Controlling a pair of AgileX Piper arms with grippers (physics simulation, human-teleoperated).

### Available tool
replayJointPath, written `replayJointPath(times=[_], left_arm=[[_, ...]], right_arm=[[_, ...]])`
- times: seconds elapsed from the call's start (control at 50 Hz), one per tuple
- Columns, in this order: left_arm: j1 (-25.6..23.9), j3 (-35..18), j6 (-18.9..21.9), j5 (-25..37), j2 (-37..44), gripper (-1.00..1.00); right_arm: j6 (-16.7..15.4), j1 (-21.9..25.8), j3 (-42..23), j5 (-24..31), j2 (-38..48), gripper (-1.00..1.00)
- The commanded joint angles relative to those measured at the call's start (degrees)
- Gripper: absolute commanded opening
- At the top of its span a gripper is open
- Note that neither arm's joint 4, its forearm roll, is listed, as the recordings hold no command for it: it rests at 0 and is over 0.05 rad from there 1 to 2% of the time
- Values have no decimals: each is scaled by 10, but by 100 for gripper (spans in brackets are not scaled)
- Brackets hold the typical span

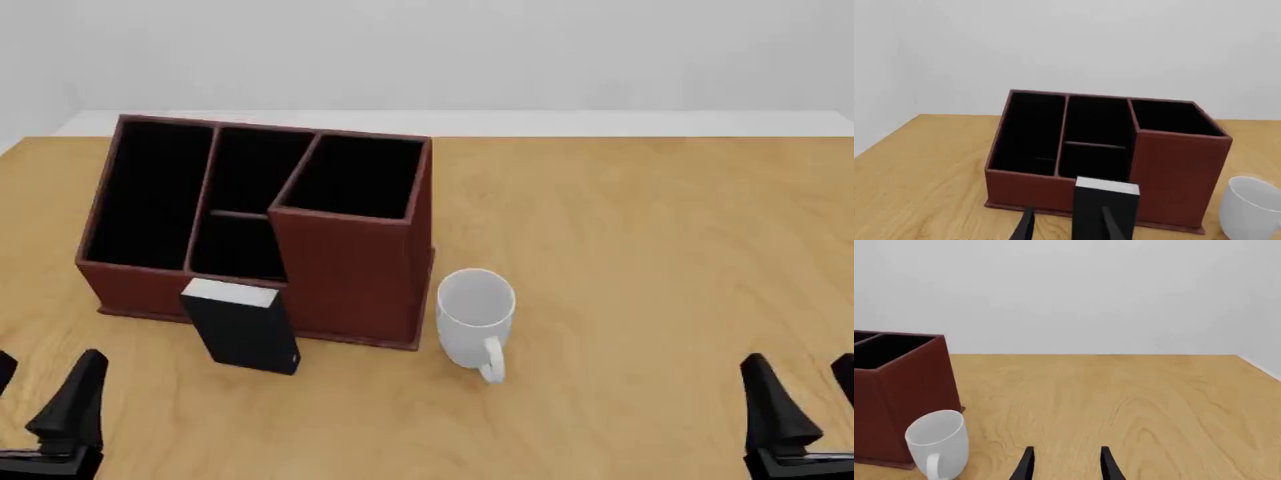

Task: Pick up the book and place it in the front compartment of the caddy.

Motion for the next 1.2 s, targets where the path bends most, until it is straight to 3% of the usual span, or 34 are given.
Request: replayJointPath(times=[0.02,0.4,0.46,0.5,0.76,0.96,0.98,1.0,1.04,1.1,1.12,1.2], left_arm=[[-2,13,14,-14,5,100],[-10,4,15,-5,6,100],[-35,-21,24,15,2,100],[-31,-39,3,27,5,100],[-44,-168,9,63,62,100],[-63,-282,10,97,188,100],[-93,-297,31,111,192,100],[-88,-315,72,118,208,100],[-121,-340,81,141,224,100],[-131,-369,94,165,254,100],[-131,-381,133,168,254,100],[-150,-429,174,213,299,100]], right_arm=[[4,2,-2,3,-2,100],[7,4,-8,11,-4,100],[6,5,-9,11,-4,100],[6,5,-9,12,-4,100],[7,7,-13,15,-4,100],[7,4,-15,15,-3,100],[7,3,-14,15,-3,100],[8,2,-15,15,-3,100],[8,2,-15,15,-3,100],[8,3,-16,15,-2,100],[8,4,-15,15,-2,100],[6,6,-15,15,-2,100]])
